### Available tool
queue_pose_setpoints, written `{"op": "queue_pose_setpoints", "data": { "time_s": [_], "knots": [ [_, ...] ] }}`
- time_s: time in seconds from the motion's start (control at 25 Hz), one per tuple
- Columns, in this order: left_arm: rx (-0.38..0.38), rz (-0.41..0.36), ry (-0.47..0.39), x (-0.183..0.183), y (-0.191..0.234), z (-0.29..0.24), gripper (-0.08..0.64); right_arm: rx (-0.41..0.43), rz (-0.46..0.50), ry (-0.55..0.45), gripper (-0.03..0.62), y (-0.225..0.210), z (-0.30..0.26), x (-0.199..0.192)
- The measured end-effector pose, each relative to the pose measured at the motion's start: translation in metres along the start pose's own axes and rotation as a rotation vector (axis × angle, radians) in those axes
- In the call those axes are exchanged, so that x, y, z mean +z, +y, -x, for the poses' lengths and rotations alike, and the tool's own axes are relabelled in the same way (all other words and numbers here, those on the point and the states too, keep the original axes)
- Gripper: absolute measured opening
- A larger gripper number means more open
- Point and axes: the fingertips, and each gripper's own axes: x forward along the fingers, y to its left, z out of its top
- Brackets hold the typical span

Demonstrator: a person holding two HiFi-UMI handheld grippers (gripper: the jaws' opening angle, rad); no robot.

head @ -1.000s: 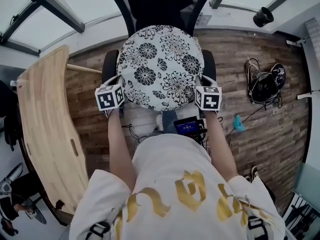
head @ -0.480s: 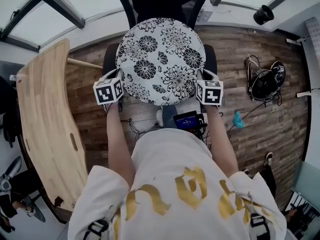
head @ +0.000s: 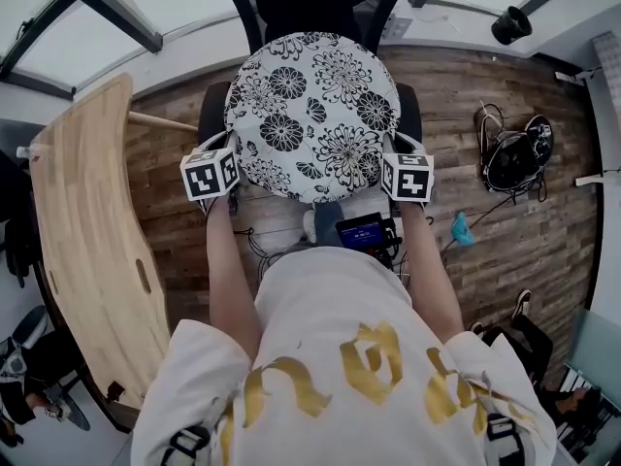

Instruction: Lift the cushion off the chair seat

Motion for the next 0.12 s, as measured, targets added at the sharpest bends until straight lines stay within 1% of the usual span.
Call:
{"op": "queue_pose_setpoints", "data": {
  "time_s": [0.12],
  "knots": [
    [-0.003, -0.004, -0.011, -0.0049, 0.0002, 0.0091, 0.021, -0.005, -0.001, -0.011, 0.028, 0.0047, 0.0089, -0.0042]
  ]
}}
